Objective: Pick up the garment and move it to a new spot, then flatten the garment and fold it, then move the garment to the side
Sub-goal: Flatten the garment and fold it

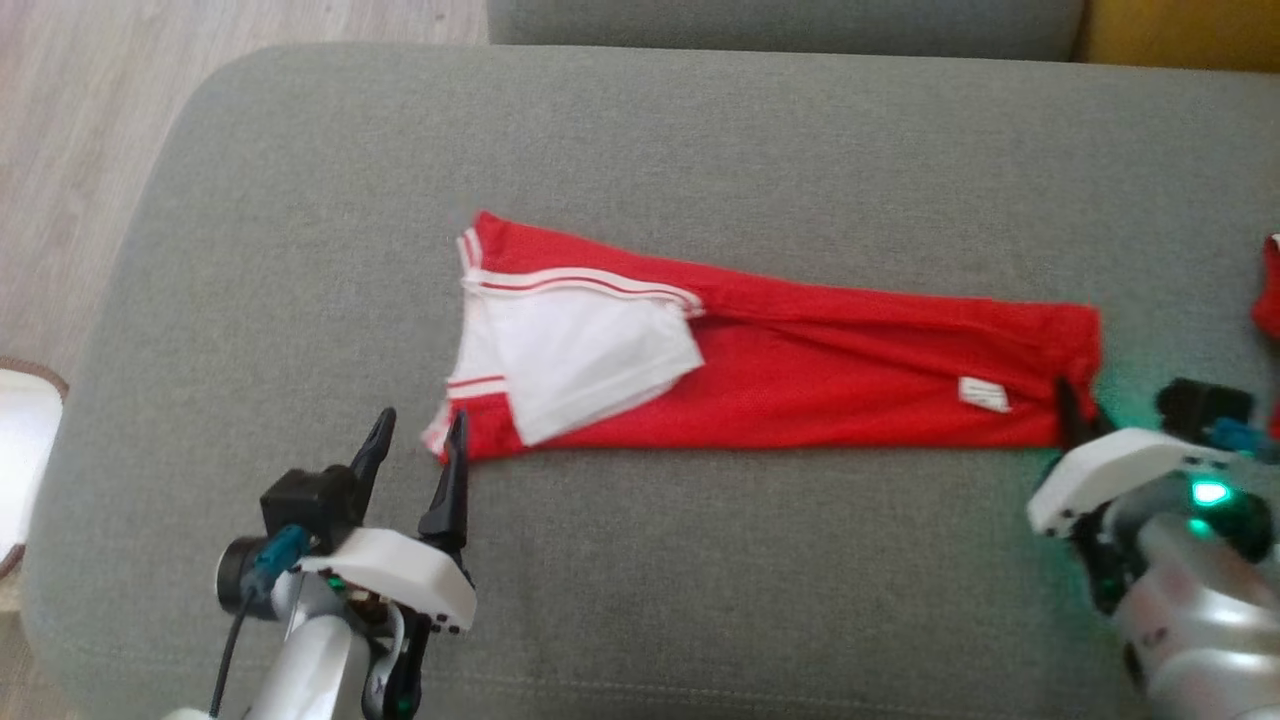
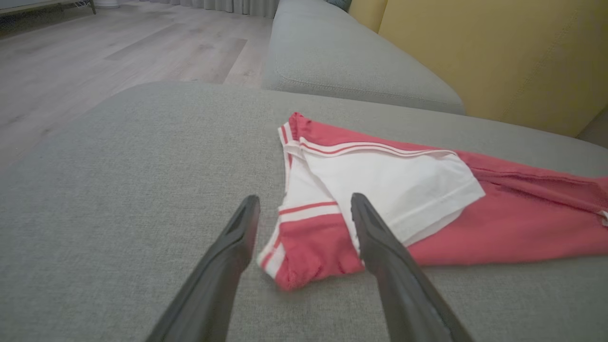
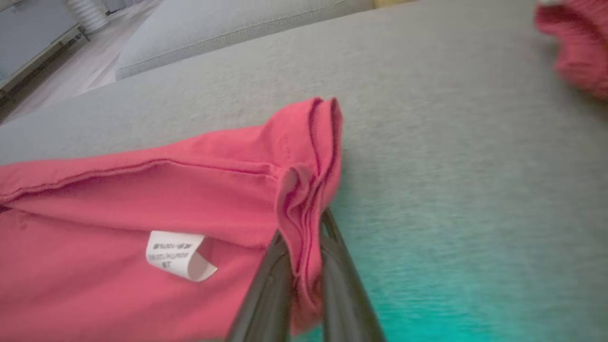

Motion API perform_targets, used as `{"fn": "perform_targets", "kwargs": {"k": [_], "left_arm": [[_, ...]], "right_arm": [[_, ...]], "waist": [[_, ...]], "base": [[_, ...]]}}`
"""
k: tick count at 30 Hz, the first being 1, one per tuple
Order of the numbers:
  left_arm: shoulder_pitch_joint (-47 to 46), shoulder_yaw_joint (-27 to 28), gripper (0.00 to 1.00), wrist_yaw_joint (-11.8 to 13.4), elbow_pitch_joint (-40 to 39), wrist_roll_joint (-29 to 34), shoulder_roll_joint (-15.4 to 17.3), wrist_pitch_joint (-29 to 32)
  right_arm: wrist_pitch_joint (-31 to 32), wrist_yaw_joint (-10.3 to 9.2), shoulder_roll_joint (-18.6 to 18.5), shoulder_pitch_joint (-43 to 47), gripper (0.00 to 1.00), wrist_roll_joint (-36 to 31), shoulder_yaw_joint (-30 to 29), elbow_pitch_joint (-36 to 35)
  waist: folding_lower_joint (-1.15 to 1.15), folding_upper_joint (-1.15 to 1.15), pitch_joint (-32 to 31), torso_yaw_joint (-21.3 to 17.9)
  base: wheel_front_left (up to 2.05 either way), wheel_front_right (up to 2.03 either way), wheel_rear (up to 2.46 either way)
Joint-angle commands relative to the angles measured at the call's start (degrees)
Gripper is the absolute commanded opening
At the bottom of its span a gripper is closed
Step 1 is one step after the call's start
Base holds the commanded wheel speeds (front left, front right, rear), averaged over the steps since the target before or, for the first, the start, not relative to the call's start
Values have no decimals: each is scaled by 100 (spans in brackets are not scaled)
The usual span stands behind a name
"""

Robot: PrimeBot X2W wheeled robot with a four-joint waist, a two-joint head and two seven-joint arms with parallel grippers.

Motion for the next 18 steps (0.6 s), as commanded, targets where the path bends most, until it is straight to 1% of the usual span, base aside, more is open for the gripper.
{"fn": "perform_targets", "kwargs": {"k": [1,3,5,8,10,13,18], "left_arm": [[-48,226,100,-31,-137,25,15,-52],[-10,247,100,-42,-107,9,10,-52],[23,221,100,-48,-78,-81,7,-52],[58,148,100,-16,-52,-206,6,-52],[73,92,100,5,-34,-258,5,-52],[76,-5,100,23,0,-343,5,-52],[101,-153,100,51,37,-502,5,-52]], "right_arm": [[-69,11,-274,-125,0,-6,-30,-74],[-79,11,-416,-196,0,-38,-179,-231],[-82,11,-495,-228,0,-98,-336,-571],[-83,11,-262,-162,0,-8,-399,-1111],[-84,11,-19,-104,0,91,-239,-1459],[-9,11,269,-31,0,341,192,-2012],[326,11,522,149,0,734,1021,-2849]], "waist": [[0,0,-26,-37],[0,0,-50,-72],[0,0,-75,-103],[0,0,-119,-130],[0,0,-150,-120],[0,0,-185,-33],[0,0,-264,238]], "base": [[0,0,0],[0,0,0],[0,0,0],[0,0,0],[0,0,0],[0,0,0],[0,0,0]]}}
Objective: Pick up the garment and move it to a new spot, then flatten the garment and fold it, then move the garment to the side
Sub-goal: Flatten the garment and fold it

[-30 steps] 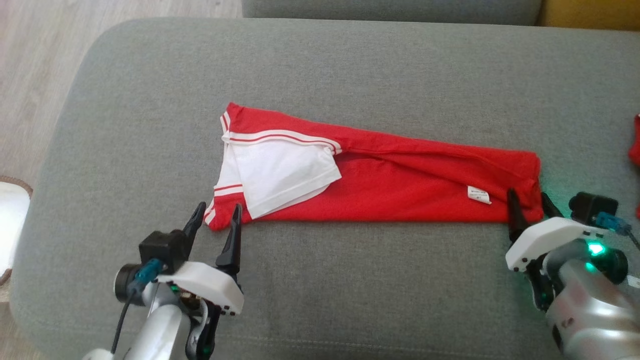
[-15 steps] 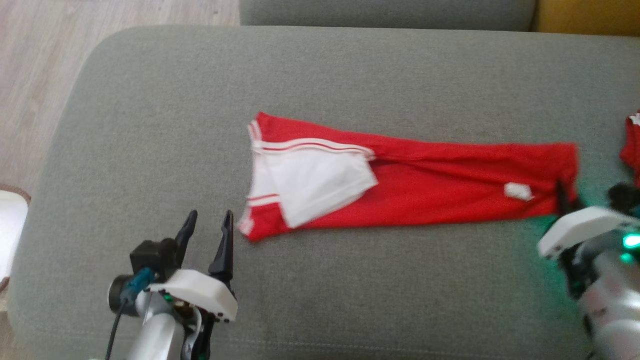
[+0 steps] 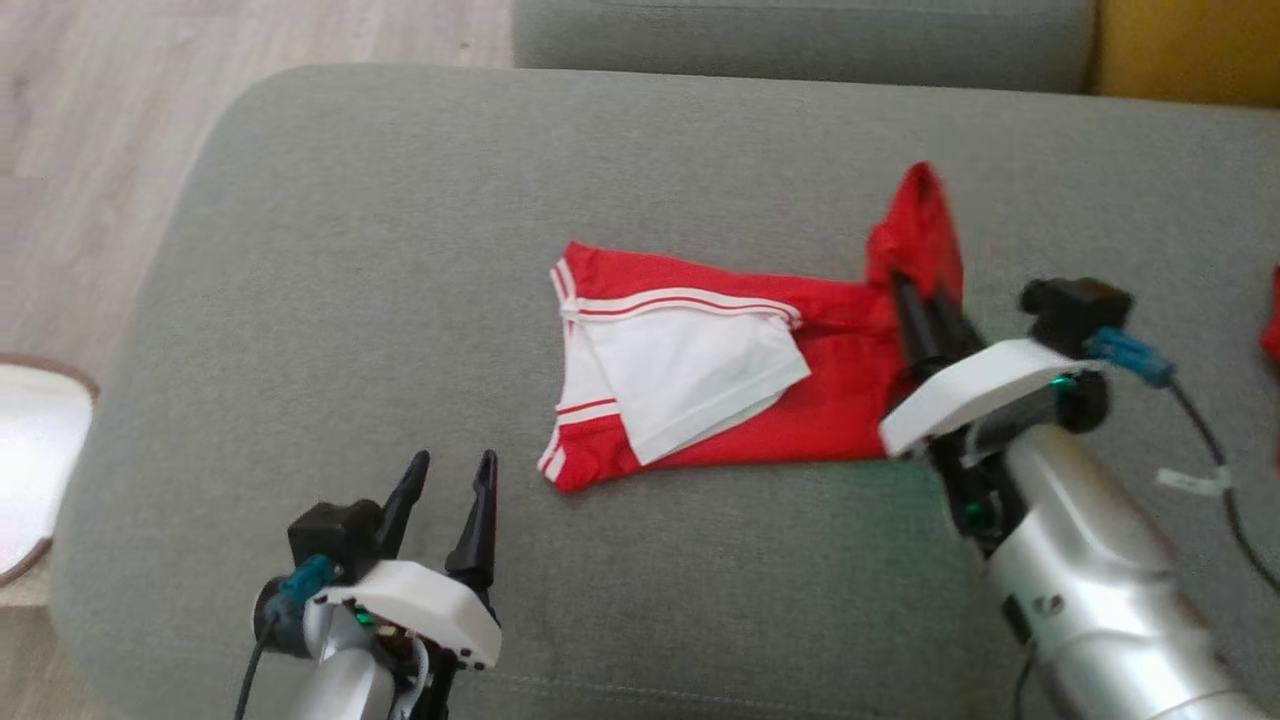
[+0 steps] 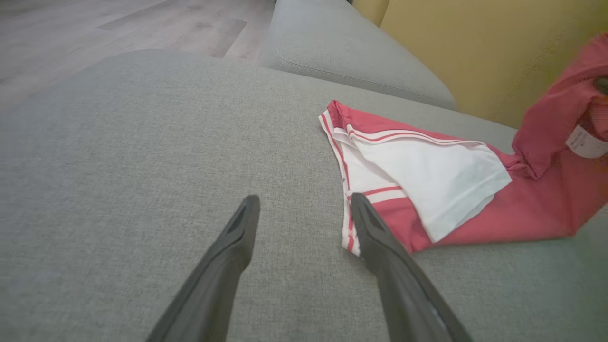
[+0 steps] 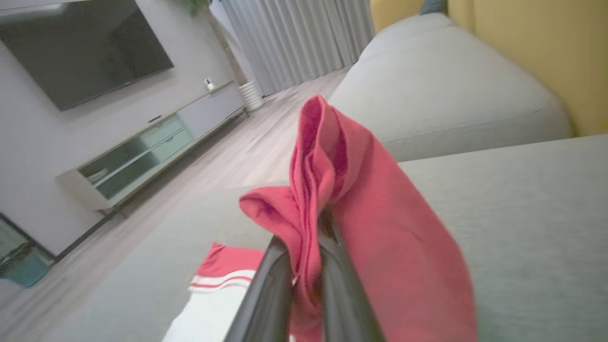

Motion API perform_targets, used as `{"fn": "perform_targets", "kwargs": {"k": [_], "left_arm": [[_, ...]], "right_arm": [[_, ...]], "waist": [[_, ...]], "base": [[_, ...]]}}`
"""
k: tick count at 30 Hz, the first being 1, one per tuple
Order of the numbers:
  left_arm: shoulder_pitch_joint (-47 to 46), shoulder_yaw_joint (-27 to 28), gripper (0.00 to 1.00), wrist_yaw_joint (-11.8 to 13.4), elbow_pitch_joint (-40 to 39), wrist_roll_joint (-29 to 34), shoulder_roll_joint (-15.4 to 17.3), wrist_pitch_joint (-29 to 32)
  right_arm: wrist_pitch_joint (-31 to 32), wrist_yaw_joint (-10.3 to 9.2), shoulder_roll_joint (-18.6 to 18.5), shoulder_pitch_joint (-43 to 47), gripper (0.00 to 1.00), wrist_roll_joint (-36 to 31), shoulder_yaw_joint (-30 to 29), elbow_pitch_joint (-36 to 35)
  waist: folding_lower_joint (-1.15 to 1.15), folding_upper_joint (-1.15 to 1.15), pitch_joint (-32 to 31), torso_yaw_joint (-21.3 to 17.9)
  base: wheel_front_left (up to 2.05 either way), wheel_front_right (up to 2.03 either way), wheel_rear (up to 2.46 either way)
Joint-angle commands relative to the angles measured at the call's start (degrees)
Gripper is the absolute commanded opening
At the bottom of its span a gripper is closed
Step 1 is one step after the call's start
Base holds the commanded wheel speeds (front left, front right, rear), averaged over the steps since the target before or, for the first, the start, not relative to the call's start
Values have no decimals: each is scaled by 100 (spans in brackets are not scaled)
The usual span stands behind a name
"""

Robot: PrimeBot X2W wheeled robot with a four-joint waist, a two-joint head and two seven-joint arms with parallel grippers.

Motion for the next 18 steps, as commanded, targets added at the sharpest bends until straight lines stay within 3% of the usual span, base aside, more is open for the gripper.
{"fn": "perform_targets", "kwargs": {"k": [1,8,15,16,17,18], "left_arm": [[-92,139,100,45,-156,-42,27,-52],[-42,-93,100,68,-163,-76,26,-52],[-36,-399,100,82,-199,-284,26,-52],[-37,-429,100,92,-201,-281,26,-52],[-39,-460,100,102,-204,-282,26,-52],[-42,-490,100,112,-205,-283,26,-52]], "right_arm": [[59,11,91,43,0,106,235,-283],[247,11,253,42,0,259,798,-486],[125,11,414,-227,0,240,941,15],[99,11,429,-267,6,216,965,107],[65,11,444,-305,85,203,1000,176],[19,11,458,-336,100,221,1022,232]], "waist": [[0,0,-63,168],[0,0,-84,700],[0,0,-17,1337],[0,0,-16,1390],[0,0,-10,1434],[0,0,-9,1468]], "base": [[0,0,0],[0,0,0],[0,0,0],[0,0,0],[0,0,0],[0,0,0]]}}
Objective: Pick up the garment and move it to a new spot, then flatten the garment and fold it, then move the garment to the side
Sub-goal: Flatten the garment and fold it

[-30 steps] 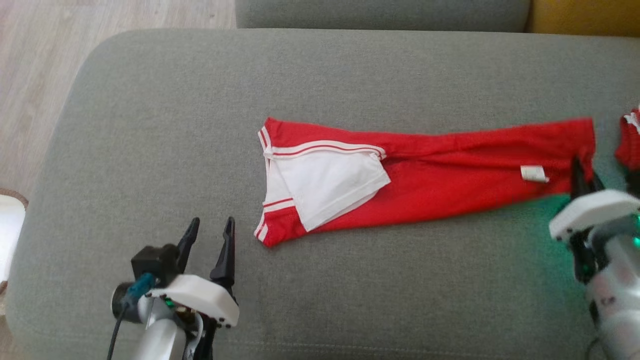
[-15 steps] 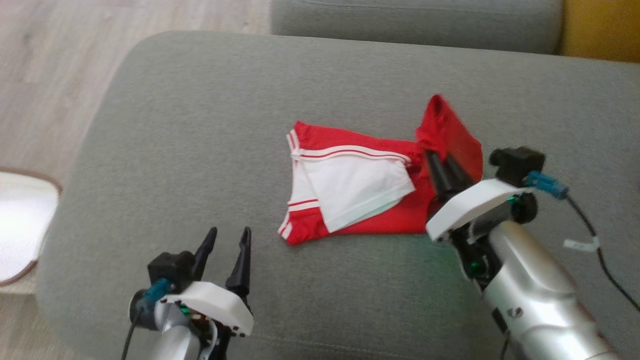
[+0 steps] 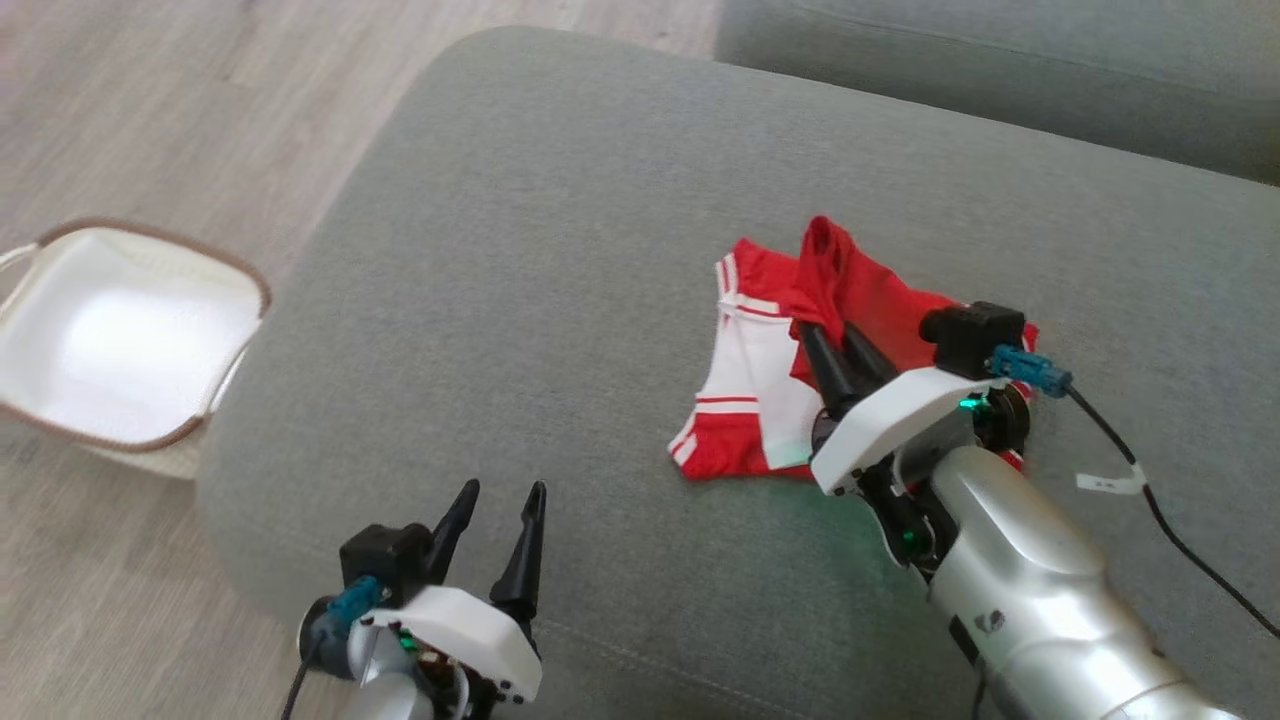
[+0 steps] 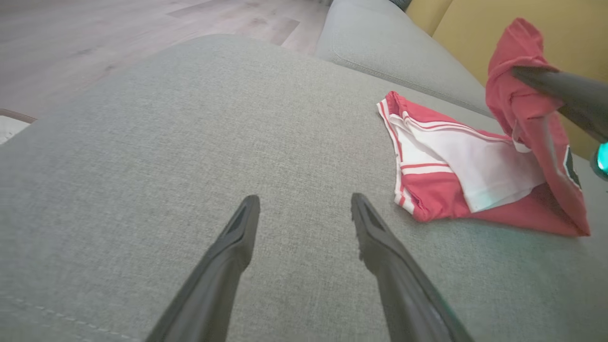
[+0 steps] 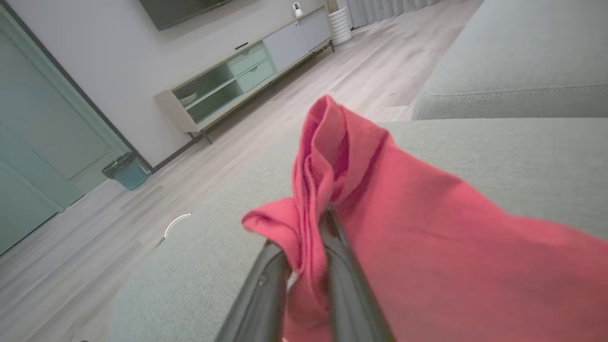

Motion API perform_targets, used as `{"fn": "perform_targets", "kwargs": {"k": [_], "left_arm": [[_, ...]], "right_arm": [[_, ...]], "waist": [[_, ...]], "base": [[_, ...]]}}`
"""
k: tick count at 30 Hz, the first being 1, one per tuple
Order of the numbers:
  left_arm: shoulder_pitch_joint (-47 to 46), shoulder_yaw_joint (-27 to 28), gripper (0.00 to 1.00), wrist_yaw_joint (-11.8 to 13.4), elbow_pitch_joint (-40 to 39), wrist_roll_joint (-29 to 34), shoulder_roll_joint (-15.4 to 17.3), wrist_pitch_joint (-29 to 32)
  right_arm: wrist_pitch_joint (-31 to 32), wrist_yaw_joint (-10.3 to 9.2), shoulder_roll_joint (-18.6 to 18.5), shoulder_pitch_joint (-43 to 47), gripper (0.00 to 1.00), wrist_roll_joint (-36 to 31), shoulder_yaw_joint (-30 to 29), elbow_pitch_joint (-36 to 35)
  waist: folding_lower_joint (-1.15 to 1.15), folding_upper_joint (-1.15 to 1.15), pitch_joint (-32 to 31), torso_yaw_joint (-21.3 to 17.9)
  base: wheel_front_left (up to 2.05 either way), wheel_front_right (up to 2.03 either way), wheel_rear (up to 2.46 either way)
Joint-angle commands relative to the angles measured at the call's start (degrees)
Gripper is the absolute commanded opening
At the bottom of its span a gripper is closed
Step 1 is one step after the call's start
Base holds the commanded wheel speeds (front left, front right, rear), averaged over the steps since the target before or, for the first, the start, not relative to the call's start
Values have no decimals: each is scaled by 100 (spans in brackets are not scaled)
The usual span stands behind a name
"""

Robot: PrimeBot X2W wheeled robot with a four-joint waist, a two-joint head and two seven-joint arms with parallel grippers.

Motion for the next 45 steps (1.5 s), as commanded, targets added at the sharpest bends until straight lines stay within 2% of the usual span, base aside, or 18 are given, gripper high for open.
{"fn": "perform_targets", "kwargs": {"k": [1,4,8,14,19,24,31,45], "left_arm": [[-174,121,100,34,-174,-3,25,-52],[-178,83,100,76,-198,39,25,-52],[-224,95,100,144,-272,87,25,-52],[-358,277,100,376,-488,304,25,-52],[-383,602,100,760,-637,859,25,-52],[-294,927,100,899,-738,1113,25,-52],[-120,1147,100,911,-747,1259,25,-52],[216,1325,100,862,-741,1346,25,-52]], "right_arm": [[-148,11,144,-251,100,8,118,-119],[-353,11,163,-334,100,86,144,-130],[-503,11,165,-388,100,-60,-75,-114],[-524,11,-12,-112,100,-956,-1328,-388],[-526,11,24,512,100,-1872,-2303,-803],[-526,11,101,958,100,-2429,-2680,-1152],[-526,11,166,1414,100,-2609,-2805,-1116],[-527,11,173,1681,100,-2144,-2549,-921]], "waist": [[0,0,13,114],[0,0,13,96],[0,0,16,-138],[0,0,64,-754],[0,0,89,-1399],[0,0,72,-1761],[0,0,-84,-1951],[0,0,-311,-2065]], "base": [[0,0,0],[0,0,0],[0,0,0],[0,0,0],[0,0,0],[0,0,0],[0,0,0],[0,0,0]]}}
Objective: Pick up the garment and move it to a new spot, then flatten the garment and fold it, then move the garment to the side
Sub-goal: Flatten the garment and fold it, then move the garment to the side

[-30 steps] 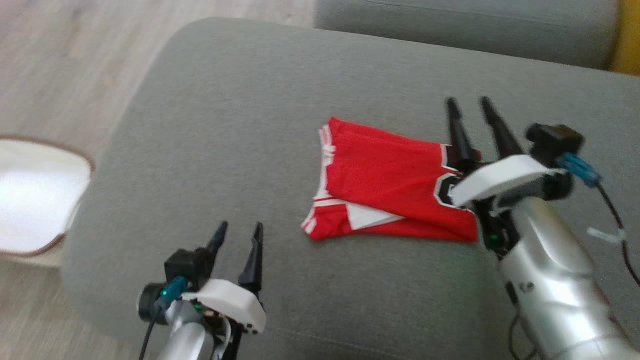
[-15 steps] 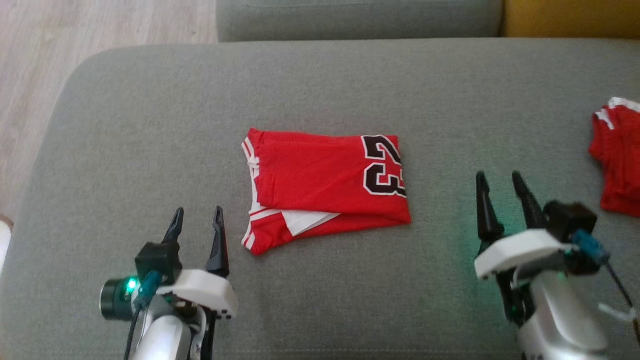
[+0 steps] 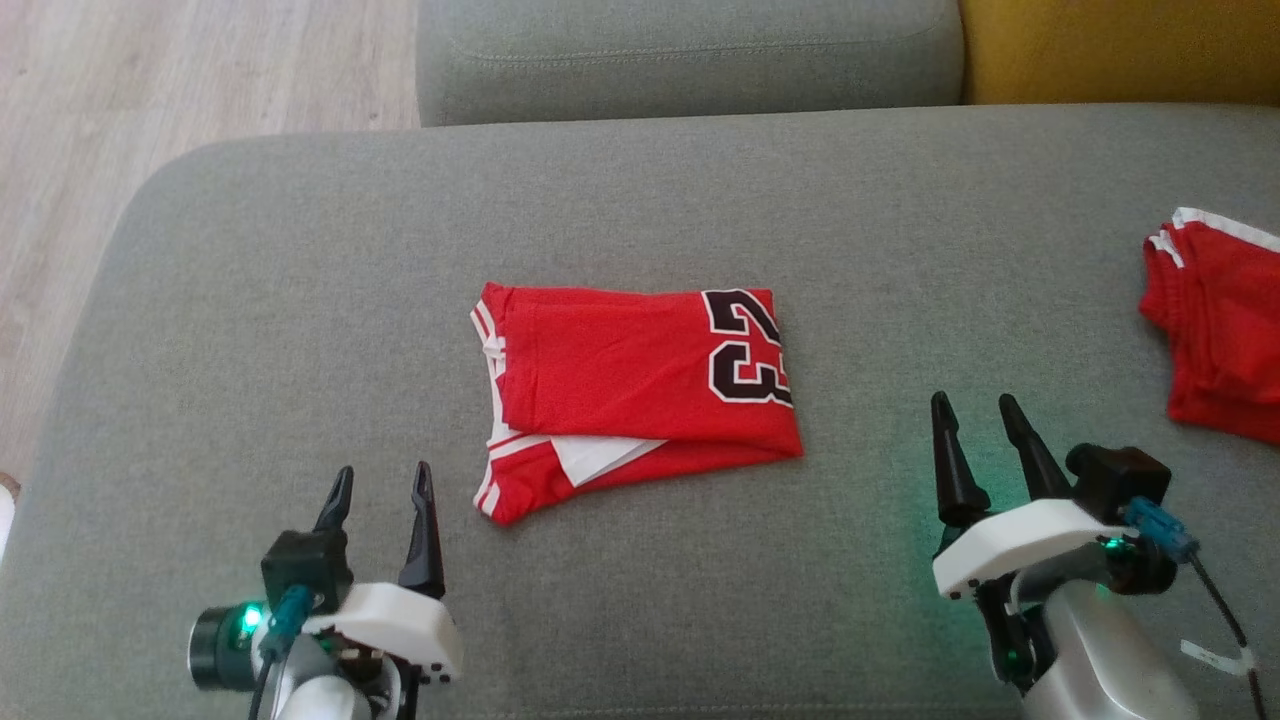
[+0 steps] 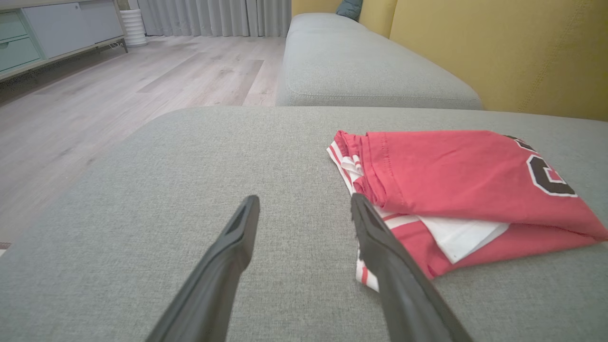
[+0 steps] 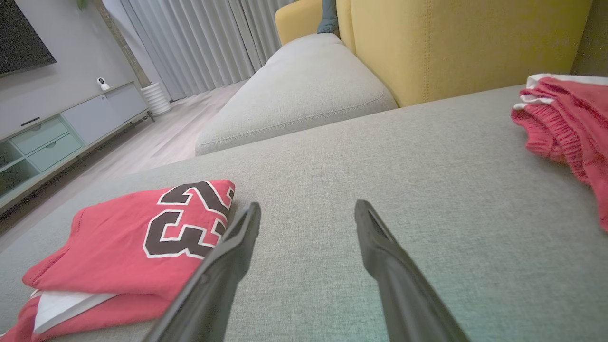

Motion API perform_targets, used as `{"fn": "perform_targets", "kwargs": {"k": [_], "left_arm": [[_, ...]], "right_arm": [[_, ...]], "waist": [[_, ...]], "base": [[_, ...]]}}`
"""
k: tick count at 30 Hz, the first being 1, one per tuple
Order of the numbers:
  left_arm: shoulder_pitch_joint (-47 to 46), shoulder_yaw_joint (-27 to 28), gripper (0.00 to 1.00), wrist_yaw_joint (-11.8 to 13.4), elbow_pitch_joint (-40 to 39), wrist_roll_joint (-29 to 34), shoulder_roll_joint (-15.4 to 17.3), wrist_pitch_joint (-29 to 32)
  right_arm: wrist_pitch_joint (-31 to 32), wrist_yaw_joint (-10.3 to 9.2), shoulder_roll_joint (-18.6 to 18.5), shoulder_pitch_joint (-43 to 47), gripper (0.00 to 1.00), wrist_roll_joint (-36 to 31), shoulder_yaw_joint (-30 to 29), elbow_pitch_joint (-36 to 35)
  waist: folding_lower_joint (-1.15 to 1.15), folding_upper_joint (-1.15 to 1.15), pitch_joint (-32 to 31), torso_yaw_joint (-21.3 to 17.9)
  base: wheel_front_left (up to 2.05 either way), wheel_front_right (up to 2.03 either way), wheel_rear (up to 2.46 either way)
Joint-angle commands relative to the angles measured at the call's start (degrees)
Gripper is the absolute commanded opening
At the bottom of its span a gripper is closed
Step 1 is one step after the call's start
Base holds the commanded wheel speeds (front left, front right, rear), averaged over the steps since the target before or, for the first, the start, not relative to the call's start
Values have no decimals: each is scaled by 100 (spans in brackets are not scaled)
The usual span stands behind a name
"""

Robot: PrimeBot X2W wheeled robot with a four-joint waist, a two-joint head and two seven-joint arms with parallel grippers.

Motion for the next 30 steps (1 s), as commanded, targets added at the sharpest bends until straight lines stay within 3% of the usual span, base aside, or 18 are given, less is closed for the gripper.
{"fn": "perform_targets", "kwargs": {"k": [1,7,15,24,25,26,28,30], "left_arm": [[-132,200,100,1,-195,24,31,-52],[-267,16,100,-25,-254,-23,31,-52],[-513,-301,100,36,-321,-191,31,-52],[-540,-429,100,60,-337,-247,31,-52],[-531,-423,100,59,-342,-243,31,-52],[-523,-414,100,59,-349,-239,31,-52],[-508,-379,100,51,-353,-217,31,-52],[-502,-359,100,41,-358,-203,31,-52]], "right_arm": [[-62,11,29,-107,100,34,159,-159],[-62,11,30,-254,100,234,321,4],[-62,11,30,-925,100,419,715,554],[64,11,30,-1585,100,539,779,1780],[99,11,30,-1621,93,574,826,1900],[110,11,30,-1649,74,667,891,1965],[105,11,30,-1678,0,888,1046,2026],[82,11,30,-1689,0,999,1102,2023]], "waist": [[0,0,19,11],[0,0,289,183],[0,0,729,733],[0,0,879,1217],[0,0,875,1228],[0,0,875,1229],[0,0,855,1177],[0,0,837,1123]], "base": [[0,0,0],[0,0,0],[0,0,0],[0,0,0],[0,0,0],[0,0,0],[0,0,0],[0,0,0]]}}
